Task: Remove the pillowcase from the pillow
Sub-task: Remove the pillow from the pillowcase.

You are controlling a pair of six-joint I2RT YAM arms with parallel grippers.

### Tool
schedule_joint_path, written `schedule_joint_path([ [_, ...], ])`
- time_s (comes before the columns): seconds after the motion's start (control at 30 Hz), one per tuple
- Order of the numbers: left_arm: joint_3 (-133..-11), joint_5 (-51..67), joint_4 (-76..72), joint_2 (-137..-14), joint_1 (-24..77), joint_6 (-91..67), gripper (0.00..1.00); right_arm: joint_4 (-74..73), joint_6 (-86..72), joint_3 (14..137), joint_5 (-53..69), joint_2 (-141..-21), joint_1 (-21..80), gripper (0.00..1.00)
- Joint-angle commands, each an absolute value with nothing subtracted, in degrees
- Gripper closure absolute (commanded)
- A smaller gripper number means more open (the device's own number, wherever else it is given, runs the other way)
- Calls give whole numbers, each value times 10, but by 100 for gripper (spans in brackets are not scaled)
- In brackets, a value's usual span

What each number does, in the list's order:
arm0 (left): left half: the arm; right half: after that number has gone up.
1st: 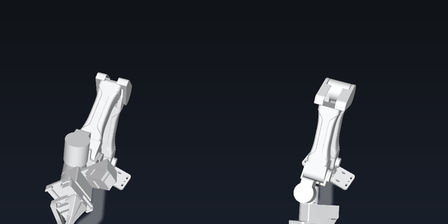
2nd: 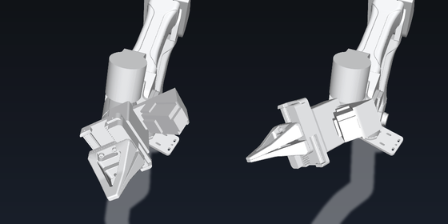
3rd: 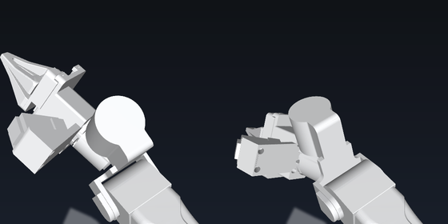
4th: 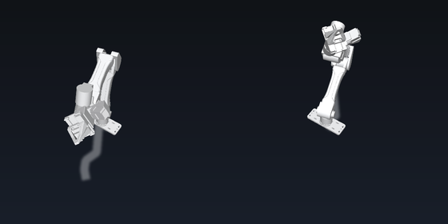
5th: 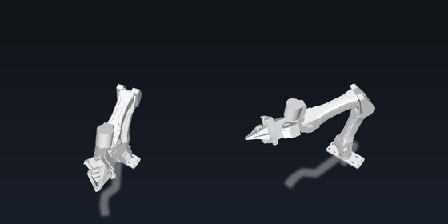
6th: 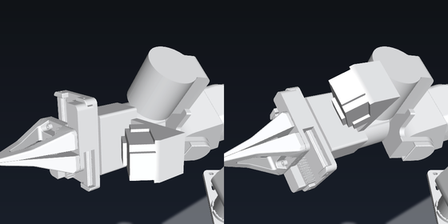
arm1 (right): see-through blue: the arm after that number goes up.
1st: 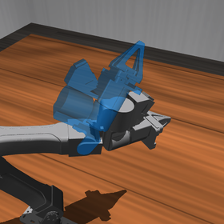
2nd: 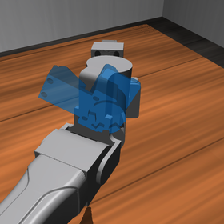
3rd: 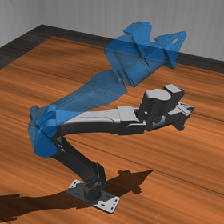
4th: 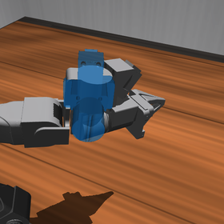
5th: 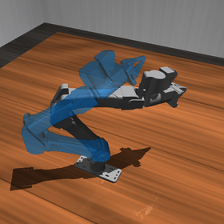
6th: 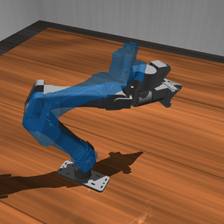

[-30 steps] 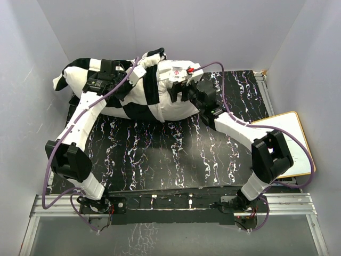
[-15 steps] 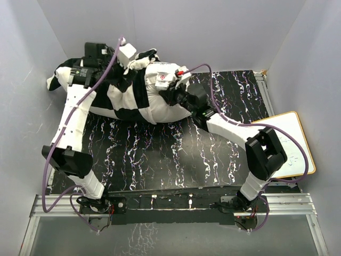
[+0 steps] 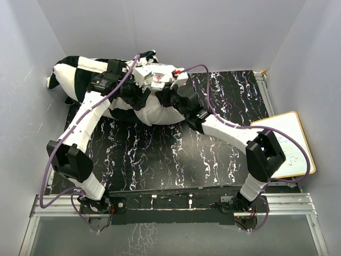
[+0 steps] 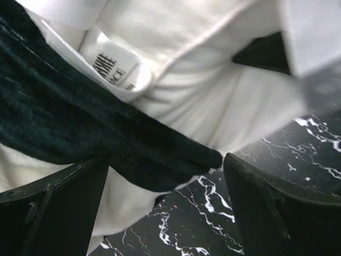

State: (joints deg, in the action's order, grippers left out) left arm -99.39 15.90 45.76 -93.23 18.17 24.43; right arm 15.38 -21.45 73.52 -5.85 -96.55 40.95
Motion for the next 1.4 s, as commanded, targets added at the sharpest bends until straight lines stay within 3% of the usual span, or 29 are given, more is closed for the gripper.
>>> schedule_joint_path([
  [0.0,-967,65,362,-922,178,240,14,182,-247,754,-73,-913,419,92],
  [0.2,-939,-18,283,-909,177,264,23,180,-227,740,-100,-895,417,92],
  [0.43,-876,-117,162,-884,154,341,44,178,-239,705,-121,-880,386,92],
  [0.8,-822,-117,81,-914,21,394,85,192,-285,652,-115,-842,287,92],
  [1.07,-812,-95,71,-911,-3,439,100,174,-323,692,-63,-869,204,92],
  [1.2,-860,-37,141,-918,-1,423,100,123,-344,758,-3,-900,161,92],
  [1.3,-944,24,220,-941,14,382,88,32,-347,852,58,-950,149,92],
  [1.33,-977,42,244,-951,25,369,79,-13,-355,894,82,-980,142,92],
  [1.37,-1016,57,268,-960,41,361,51,-49,-363,931,107,-1016,135,92],
])
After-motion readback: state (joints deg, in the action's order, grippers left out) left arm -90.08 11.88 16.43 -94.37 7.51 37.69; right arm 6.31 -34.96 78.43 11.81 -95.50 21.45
